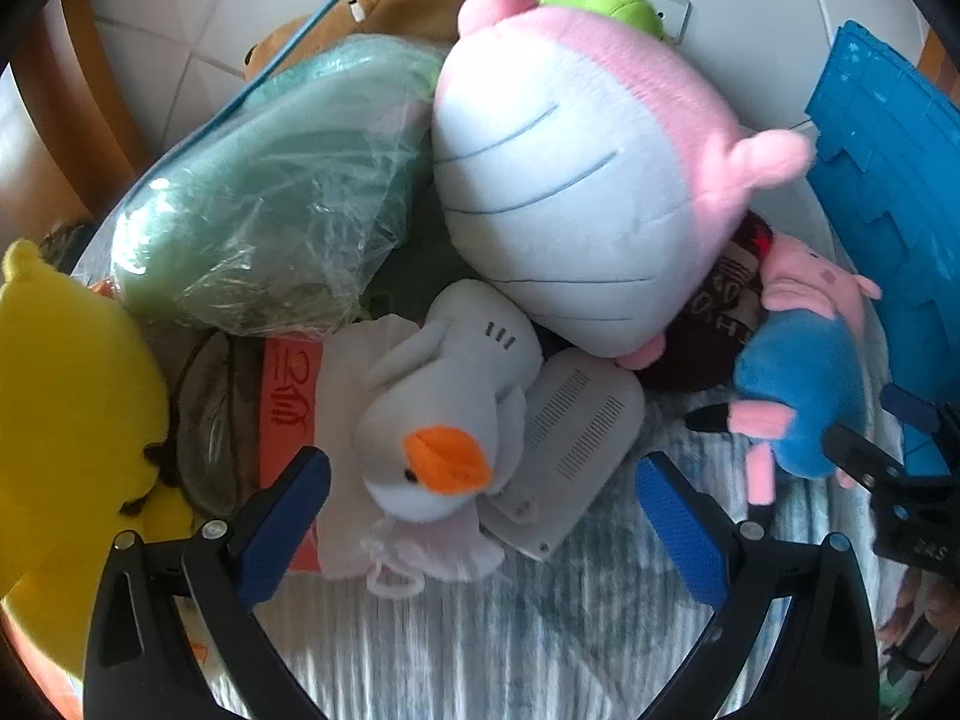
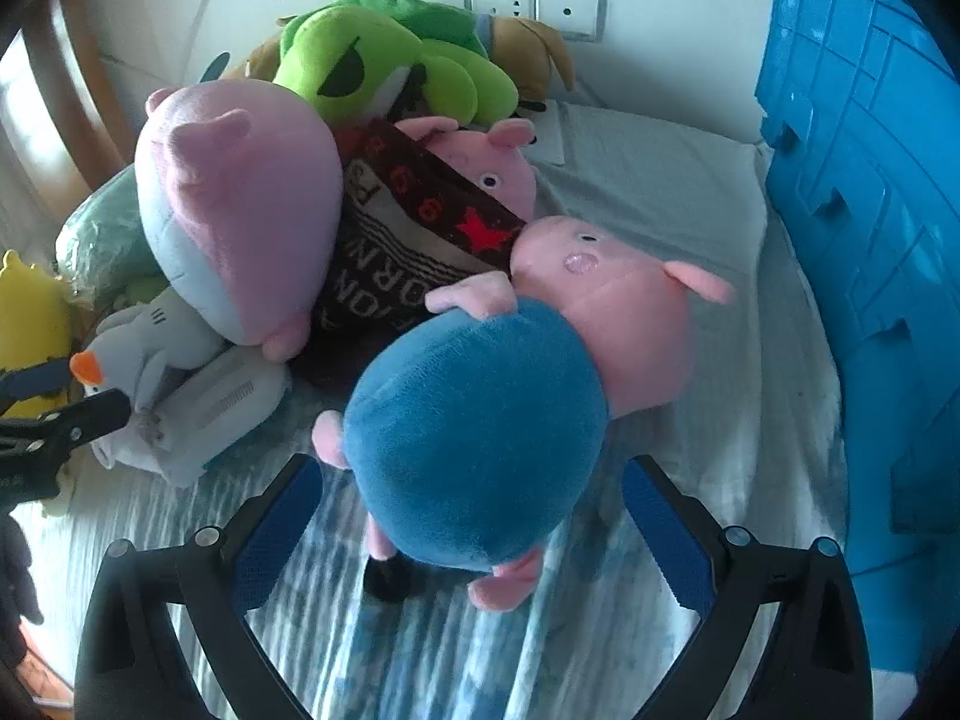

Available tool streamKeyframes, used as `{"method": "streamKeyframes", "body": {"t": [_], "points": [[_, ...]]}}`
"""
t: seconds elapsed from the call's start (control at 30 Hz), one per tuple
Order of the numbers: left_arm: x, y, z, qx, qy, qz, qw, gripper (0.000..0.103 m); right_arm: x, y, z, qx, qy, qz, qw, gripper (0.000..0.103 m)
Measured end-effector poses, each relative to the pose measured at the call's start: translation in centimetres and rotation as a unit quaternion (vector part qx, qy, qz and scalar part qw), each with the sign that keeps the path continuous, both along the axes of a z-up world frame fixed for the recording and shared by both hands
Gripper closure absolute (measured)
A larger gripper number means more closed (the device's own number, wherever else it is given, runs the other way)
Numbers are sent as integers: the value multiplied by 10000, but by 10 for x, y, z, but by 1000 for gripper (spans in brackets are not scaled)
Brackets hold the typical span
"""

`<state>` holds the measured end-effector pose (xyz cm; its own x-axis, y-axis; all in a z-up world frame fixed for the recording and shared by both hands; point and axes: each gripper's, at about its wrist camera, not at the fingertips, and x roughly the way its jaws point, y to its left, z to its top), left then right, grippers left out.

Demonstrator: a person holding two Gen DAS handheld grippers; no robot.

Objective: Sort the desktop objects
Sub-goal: 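Grasp the white duck plush with the left gripper while the right grasps the blue pig plush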

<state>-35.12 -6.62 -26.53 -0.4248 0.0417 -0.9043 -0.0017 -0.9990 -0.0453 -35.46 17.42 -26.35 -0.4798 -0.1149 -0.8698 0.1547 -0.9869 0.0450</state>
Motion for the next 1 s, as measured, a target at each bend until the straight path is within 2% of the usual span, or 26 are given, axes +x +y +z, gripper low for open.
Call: {"method": "streamKeyframes", "body": {"t": [0.03,0.1,0.13,0.17,0.43,0.67,0.83,1.0], "points": [[-3,-1,-3,-4,-34,4,10000,11,0,1,0,12,-10,-5,10000,2],[-7,-2,-9,-50,-119,31,9999,35,2,3,-1,38,-34,-8,10000,2],[-9,-3,-10,-72,-149,52,9998,41,2,3,-1,49,-50,-4,10000,2],[-10,-4,-11,-99,-180,81,9998,56,2,4,-2,65,-65,1,10000,2],[-8,-7,-5,-68,-196,71,9998,62,1,1,-8,80,-141,42,9999,2],[9,-12,18,48,36,116,9999,62,-6,-4,-13,106,-126,33,9999,1],[21,-18,31,69,128,116,9998,62,-21,-13,-25,178,-155,16,9997,0],[28,-24,31,32,132,115,9998,62,-34,-19,-41,386,-167,-91,9991,0]]}}
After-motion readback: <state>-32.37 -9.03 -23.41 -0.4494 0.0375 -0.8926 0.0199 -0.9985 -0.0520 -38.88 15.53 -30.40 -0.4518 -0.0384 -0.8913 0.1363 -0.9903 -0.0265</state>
